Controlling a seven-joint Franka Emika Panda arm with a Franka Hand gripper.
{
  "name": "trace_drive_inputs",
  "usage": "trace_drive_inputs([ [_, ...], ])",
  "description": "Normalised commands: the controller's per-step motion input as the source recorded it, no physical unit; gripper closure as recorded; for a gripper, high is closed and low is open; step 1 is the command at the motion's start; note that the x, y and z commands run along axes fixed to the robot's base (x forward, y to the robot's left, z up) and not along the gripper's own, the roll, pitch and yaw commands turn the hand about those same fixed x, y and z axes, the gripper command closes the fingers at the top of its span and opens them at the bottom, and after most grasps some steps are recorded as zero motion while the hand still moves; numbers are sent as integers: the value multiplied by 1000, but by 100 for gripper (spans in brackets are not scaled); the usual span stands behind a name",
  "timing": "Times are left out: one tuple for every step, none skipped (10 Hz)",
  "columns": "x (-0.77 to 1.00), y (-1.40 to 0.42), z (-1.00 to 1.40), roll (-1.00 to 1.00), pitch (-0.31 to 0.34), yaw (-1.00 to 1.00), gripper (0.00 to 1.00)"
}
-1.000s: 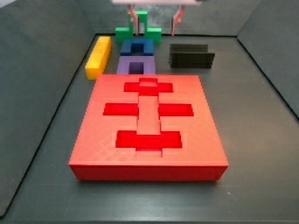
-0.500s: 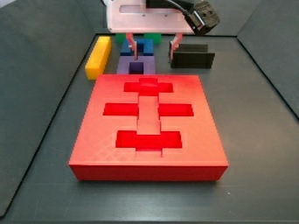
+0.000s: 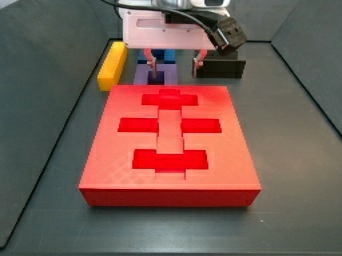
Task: Pick up the purple object. Move up. Place the purple object on the fixture. Regrasp the purple object. Move to above the board. Insert the purple object.
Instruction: Pick up the purple object.
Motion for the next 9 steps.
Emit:
trace_drive_inputs([
  [180, -6, -277, -73, 0, -146, 0],
  [191, 0, -309, -49, 0, -60, 0],
  [223, 0, -334, -10, 0, 0, 0],
  [131, 0, -351, 0, 0, 57, 0],
  [83, 0, -314, 0, 0, 66, 0],
  [0, -54, -134, 0, 0, 0, 0],
  [-109, -23, -63, 0, 0, 0, 0],
  [-89, 0, -31, 0, 0, 0, 0],
  [-117, 0, -49, 13, -7, 26, 0],
])
